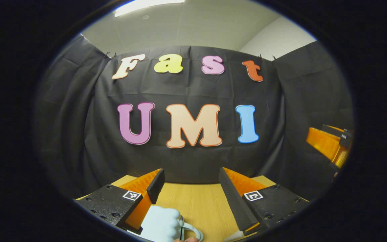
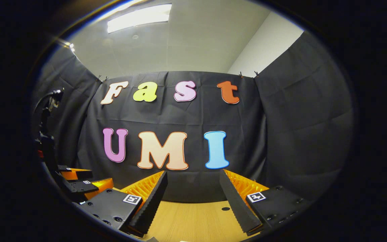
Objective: First open the suitcase, pack the skin care products into it, and then close the suitcase.
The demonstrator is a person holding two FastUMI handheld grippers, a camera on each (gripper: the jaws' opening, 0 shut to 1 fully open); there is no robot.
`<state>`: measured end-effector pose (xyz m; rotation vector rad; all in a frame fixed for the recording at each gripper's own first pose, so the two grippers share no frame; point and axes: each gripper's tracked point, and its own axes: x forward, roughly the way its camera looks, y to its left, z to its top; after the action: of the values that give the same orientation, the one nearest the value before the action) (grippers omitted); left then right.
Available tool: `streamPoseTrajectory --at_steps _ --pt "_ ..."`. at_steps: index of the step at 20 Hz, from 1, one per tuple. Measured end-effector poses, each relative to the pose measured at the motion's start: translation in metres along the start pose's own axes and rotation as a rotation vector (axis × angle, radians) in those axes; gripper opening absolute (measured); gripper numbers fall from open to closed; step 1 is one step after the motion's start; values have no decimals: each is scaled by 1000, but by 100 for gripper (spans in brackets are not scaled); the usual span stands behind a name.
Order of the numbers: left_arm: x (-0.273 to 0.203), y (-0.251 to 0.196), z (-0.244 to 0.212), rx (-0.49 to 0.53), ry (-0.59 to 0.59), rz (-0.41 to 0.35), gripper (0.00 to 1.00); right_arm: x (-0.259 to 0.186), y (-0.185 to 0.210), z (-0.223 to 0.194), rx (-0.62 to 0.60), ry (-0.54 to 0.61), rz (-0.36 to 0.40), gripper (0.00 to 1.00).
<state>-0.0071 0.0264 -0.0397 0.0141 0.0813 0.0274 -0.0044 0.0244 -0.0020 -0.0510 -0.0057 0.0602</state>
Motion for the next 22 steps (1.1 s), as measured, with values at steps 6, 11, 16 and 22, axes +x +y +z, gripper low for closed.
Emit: streamPoseTrajectory --at_steps 6,11,16,22 --pt "1 8 -74 23 191 -9 95 0 2 -17 6 50 22 98" --pt "-11 -8 -145 -34 383 -34 96 -4 0 -35 -5 105 36 98" --pt "-16 -20 -187 -53 508 -54 96 -8 -6 -45 -31 137 32 98" --pt "-20 -31 -232 -98 643 -60 95 -8 -12 -59 -36 179 23 98"
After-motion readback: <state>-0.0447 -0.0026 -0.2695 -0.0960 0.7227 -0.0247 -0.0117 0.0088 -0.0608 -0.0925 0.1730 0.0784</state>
